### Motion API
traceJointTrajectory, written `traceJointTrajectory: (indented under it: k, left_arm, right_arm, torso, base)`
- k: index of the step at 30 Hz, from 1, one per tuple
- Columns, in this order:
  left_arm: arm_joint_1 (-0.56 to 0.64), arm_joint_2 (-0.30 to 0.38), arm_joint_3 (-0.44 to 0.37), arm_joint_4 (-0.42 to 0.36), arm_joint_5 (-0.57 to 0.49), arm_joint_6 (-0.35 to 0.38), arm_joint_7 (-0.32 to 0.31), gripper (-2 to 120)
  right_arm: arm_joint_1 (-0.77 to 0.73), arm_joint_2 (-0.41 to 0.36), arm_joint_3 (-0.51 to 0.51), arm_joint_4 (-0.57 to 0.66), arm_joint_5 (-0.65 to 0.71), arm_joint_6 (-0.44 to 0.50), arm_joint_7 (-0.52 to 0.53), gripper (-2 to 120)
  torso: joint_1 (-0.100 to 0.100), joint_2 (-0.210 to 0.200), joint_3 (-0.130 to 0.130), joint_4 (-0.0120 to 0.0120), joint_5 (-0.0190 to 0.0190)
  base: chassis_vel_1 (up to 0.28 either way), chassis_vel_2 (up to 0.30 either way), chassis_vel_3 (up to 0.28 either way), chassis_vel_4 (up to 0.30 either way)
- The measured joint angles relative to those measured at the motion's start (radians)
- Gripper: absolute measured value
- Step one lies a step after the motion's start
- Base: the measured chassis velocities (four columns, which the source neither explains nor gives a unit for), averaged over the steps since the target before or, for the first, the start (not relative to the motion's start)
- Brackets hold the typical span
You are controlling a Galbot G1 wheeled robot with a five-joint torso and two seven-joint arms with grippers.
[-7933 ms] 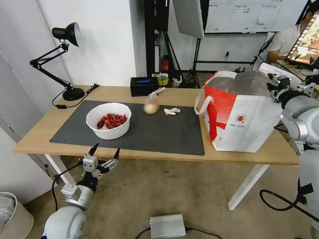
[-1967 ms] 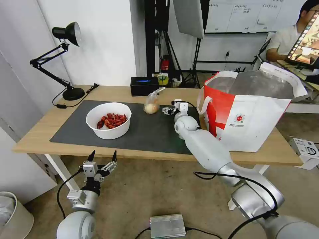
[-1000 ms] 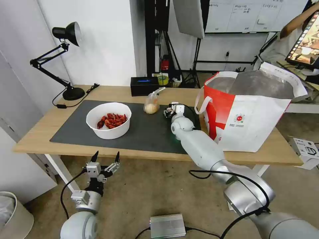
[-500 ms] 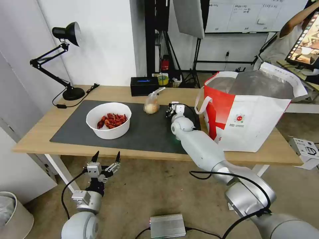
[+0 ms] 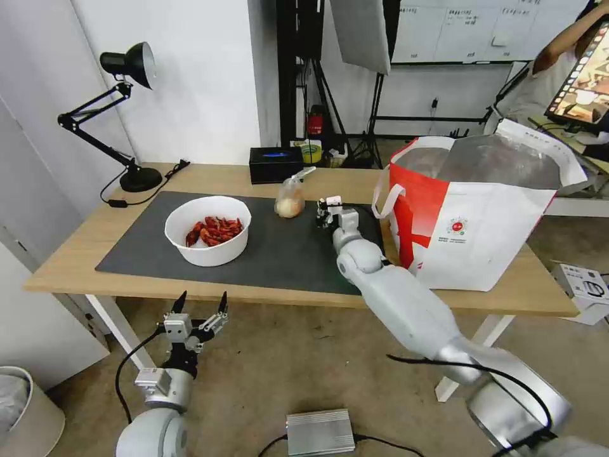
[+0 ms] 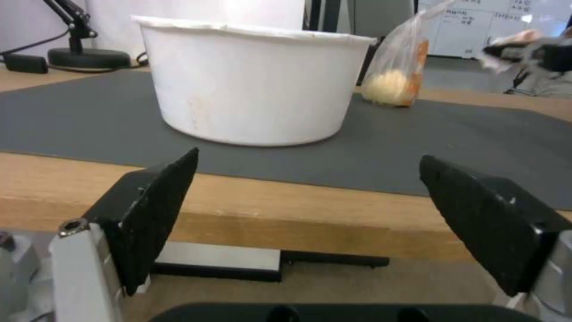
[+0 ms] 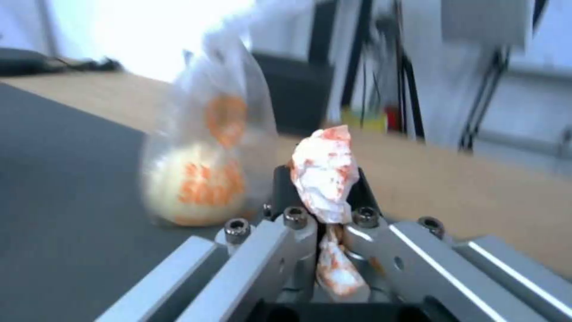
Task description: Pick up the trash from the table and place it into the takeout bag.
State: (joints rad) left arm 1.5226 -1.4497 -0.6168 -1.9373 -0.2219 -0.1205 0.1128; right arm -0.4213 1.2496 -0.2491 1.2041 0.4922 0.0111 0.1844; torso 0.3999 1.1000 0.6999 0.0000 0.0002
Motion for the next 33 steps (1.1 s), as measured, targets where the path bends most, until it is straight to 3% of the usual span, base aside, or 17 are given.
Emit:
traceJointTrajectory:
  k: [6, 11, 16, 19, 30, 33]
  left_arm:
    - [-0.003, 0.010, -0.005, -0.004, 0.000, 0.000, 0.000, 100]
    - [-0.005, 0.020, -0.010, -0.003, -0.001, 0.002, 0.000, 100]
    - [-0.009, 0.027, -0.014, -0.001, -0.001, 0.003, 0.000, 100]
    - [-0.010, 0.030, -0.011, 0.002, -0.001, 0.005, -0.001, 100]
    - [-0.009, 0.034, 0.009, 0.006, 0.016, 0.006, -0.001, 100]
    - [-0.010, 0.035, 0.014, 0.006, 0.019, 0.006, -0.001, 100]
  right_arm:
    - [-0.109, -0.129, 0.019, 0.190, -0.089, 0.127, -0.064, 0]
    - [-0.169, -0.184, 0.055, 0.275, -0.148, 0.188, -0.096, 0]
    - [-0.235, -0.242, 0.129, 0.372, -0.213, 0.241, -0.113, 0]
    - [-0.306, -0.296, 0.225, 0.477, -0.230, 0.276, -0.122, 0]
    - [-0.464, -0.391, 0.455, 0.712, -0.229, 0.297, -0.106, 0]
    - [-0.485, -0.427, 0.528, 0.756, -0.192, 0.265, -0.079, 0]
  torso:
    - [0.000, 0.000, 0.000, -0.0002, -0.0001]
    - [0.000, 0.000, 0.000, -0.0002, 0.0001]
    - [0.000, 0.000, 0.000, 0.0000, 0.0000]
    - [0.000, 0.000, 0.000, -0.0001, 0.0000]
    - [0.000, 0.000, 0.000, -0.0001, 0.0000]
    - [0.000, 0.000, 0.000, 0.0000, 0.0000]
  base:
    - [0.000, 0.000, 0.000, 0.000]
    - [0.000, 0.000, 0.000, 0.000]
    - [0.000, 0.000, 0.000, 0.000]
    - [0.000, 0.000, 0.000, 0.000]
    - [0.000, 0.000, 0.000, 0.000]
    - [0.000, 0.000, 0.000, 0.000]
